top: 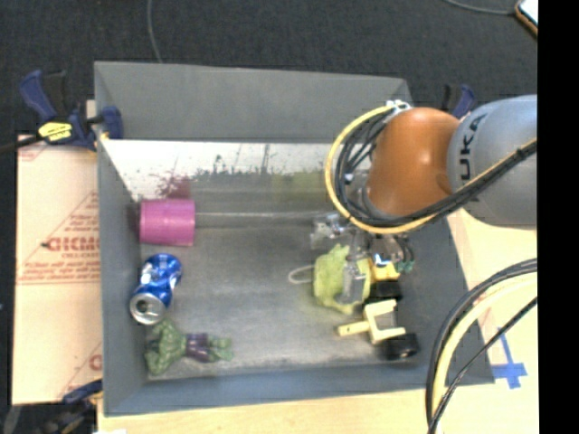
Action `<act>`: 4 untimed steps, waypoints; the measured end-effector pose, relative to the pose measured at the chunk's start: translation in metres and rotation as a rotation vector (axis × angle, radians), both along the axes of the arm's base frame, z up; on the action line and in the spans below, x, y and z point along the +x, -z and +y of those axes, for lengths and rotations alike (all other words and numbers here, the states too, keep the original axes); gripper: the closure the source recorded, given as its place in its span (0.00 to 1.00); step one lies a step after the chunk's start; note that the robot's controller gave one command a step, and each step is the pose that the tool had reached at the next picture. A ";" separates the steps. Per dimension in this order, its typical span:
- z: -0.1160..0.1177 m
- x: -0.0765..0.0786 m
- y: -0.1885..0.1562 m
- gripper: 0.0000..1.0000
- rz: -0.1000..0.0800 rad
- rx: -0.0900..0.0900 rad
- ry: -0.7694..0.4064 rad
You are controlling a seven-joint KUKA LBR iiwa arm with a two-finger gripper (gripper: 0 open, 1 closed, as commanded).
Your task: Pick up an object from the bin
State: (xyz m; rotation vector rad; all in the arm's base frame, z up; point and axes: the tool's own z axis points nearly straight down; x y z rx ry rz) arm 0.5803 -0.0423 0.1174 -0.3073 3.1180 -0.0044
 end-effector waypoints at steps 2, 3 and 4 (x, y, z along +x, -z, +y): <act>0.028 0.018 -0.006 1.00 -0.011 0.010 0.280; -0.008 0.024 0.016 0.00 -0.014 0.010 0.207; -0.007 0.024 0.015 0.00 -0.014 0.010 0.206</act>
Offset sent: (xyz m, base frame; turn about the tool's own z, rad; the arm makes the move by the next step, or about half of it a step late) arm 0.0000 0.0000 0.0000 0.0000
